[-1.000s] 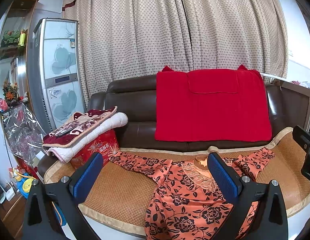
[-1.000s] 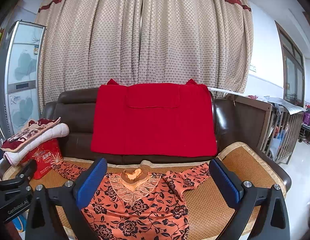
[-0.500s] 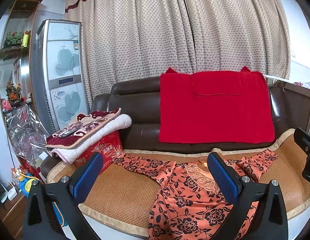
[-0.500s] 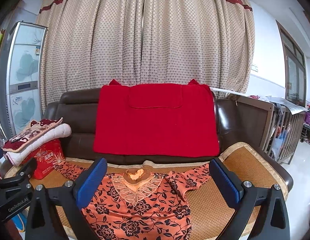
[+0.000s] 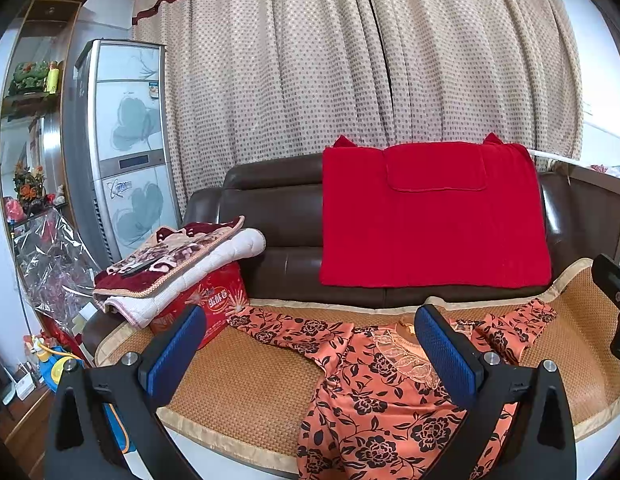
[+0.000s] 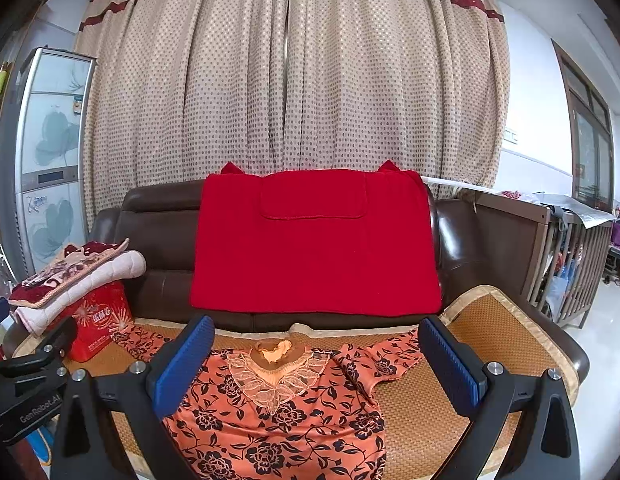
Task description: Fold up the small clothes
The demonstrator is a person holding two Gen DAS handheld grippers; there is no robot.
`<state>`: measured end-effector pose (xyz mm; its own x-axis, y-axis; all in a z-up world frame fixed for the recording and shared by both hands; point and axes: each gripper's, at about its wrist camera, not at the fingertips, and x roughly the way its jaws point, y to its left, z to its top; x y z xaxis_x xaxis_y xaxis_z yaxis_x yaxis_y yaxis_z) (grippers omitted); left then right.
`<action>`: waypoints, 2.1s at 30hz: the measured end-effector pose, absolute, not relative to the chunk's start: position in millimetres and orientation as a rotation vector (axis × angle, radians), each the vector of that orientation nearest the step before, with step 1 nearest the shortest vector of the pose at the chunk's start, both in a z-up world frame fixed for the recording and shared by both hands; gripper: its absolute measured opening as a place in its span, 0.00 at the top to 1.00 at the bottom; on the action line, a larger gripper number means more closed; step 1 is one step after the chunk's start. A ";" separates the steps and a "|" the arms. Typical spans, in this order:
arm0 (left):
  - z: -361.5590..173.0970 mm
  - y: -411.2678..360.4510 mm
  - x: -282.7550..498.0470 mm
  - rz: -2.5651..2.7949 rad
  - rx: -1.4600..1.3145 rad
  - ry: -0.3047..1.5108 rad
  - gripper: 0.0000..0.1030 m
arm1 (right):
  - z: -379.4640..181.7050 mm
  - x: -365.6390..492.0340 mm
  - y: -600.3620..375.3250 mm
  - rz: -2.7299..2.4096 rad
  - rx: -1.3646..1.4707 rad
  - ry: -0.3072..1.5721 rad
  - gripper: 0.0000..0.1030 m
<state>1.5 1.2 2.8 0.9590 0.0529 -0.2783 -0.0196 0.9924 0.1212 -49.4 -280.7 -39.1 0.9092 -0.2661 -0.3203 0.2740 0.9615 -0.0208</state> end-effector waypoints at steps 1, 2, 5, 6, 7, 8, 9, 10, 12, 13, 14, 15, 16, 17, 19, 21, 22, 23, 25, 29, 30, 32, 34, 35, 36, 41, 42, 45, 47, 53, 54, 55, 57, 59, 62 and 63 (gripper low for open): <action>2.8 1.0 1.4 0.036 0.118 0.293 0.00 | -39.1 -49.5 -280.9 -0.278 0.027 0.331 0.00; 3.1 0.8 1.1 0.036 0.120 0.296 0.00 | -39.1 -49.9 -281.0 -0.278 0.028 0.330 0.00; 3.9 1.1 0.7 0.034 0.118 0.315 0.00 | -38.8 -51.5 -281.3 -0.277 0.033 0.319 0.00; 4.5 1.0 0.1 0.035 0.121 0.317 0.00 | -38.0 -52.4 -281.8 -0.275 0.043 0.316 0.00; 5.1 0.5 -0.7 0.037 0.124 0.321 0.00 | -37.3 -53.2 -282.8 -0.275 0.050 0.322 0.00; 5.8 -0.8 -2.0 0.040 0.131 0.318 0.00 | -36.8 -53.7 -283.4 -0.274 0.049 0.320 0.00; 6.4 -1.1 -2.9 0.042 0.132 0.317 0.00 | -36.2 -54.5 -284.1 -0.272 0.053 0.320 0.00; 6.9 -1.8 -3.8 0.044 0.133 0.317 0.00 | -35.1 -55.5 -285.1 -0.270 0.062 0.323 0.00; 7.7 -3.0 -3.9 0.046 0.135 0.319 0.00 | -34.6 -56.3 -286.1 -0.271 0.054 0.322 0.00; 7.8 -3.9 -4.0 0.048 0.143 0.318 0.00 | -34.3 -56.7 -287.6 -0.270 0.062 0.324 0.00; 7.0 -5.4 -3.0 0.049 0.146 0.321 0.00 | -34.5 -56.6 -289.9 -0.266 0.071 0.327 0.00; 5.8 -6.3 -1.0 0.048 0.148 0.326 0.00 | -35.4 -55.3 -292.9 -0.262 0.080 0.335 0.00; 4.4 -6.8 1.8 0.047 0.148 0.332 0.00 | -38.8 -52.7 -294.6 -0.266 0.061 0.348 0.00; 1.8 -7.6 6.5 0.045 0.145 0.343 0.00 | -41.0 -50.2 -298.4 -0.263 0.070 0.361 0.00; -5.4 -8.7 19.4 0.041 0.141 0.364 0.00 | -50.1 -42.9 -309.4 -0.266 0.073 0.378 0.00; -20.4 -10.1 42.2 0.035 0.128 0.411 0.00 | -64.5 -32.2 -330.4 -0.244 0.123 0.394 0.00; -29.2 -10.8 52.3 0.028 0.113 0.437 0.00 | -72.9 -26.5 -341.9 -0.246 0.143 0.411 0.00; -41.8 -11.8 68.6 0.019 0.100 0.474 0.00 | -81.2 -21.1 -353.2 -0.251 0.172 0.421 0.00; -63.0 -16.0 94.0 0.016 0.089 0.529 0.00 | -105.6 -6.2 -381.9 -0.289 0.227 0.433 0.00; -110.1 -30.4 147.1 0.014 0.074 0.594 0.00 | -159.4 30.4 -432.7 -0.353 0.303 0.507 0.00; -120.0 -34.0 158.3 0.009 0.071 0.605 0.00 | -173.8 40.4 -446.3 -0.375 0.316 0.526 0.00; -141.2 -43.1 181.0 -0.002 0.071 0.634 0.00 | -202.9 60.0 -473.5 -0.421 0.354 0.566 0.00; -159.5 -52.6 199.1 -0.008 0.076 0.659 0.00 | -232.5 80.2 -502.9 -0.425 0.424 0.608 0.00; -169.3 -57.9 208.8 -0.015 0.075 0.672 0.00 | -247.6 88.9 -518.6 -0.428 0.472 0.632 0.00; -178.6 -63.8 218.4 -0.021 0.072 0.684 0.00 | -261.4 95.9 -535.1 -0.426 0.526 0.640 0.00; -213.7 -90.3 255.8 -0.030 0.114 0.689 0.00 | -317.9 107.1 -614.6 -0.442 0.854 0.607 0.00; -219.1 -93.6 259.7 -0.030 0.131 0.687 0.00 | -324.6 103.8 -625.5 -0.454 0.893 0.599 0.00; -240.7 -100.5 269.6 -0.036 0.197 0.693 0.00 | -336.1 117.9 -654.7 -0.513 0.927 0.584 0.05; -256.0 -103.9 276.7 -0.042 0.247 0.725 0.00 | -337.7 141.1 -668.3 -0.530 0.899 0.604 0.08; -277.2 -120.0 291.0 -0.048 0.280 0.764 0.00 | -353.2 203.7 -714.5 -0.631 0.846 0.666 0.16; -278.3 -123.5 293.5 -0.051 0.275 0.765 0.00 | -356.1 210.0 -716.7 -0.652 0.831 0.689 0.16; -279.1 -126.4 295.9 -0.055 0.273 0.769 0.00 | -360.1 217.5 -718.0 -0.668 0.817 0.723 0.17; -280.0 -131.3 299.1 -0.059 0.270 0.776 0.00 | -368.1 233.9 -718.1 -0.656 0.812 0.789 0.22; -280.5 -137.1 301.3 -0.067 0.266 0.783 0.00 | -364.3 246.7 -708.7 -0.685 0.718 0.824 0.23; -281.8 -146.0 299.9 -0.082 0.273 0.783 0.00 | -361.5 264.6 -694.0 -0.700 0.618 0.869 0.40; -282.4 -148.2 299.1 -0.085 0.278 0.783 0.00 | -359.1 268.9 -683.5 -0.720 0.550 0.900 0.56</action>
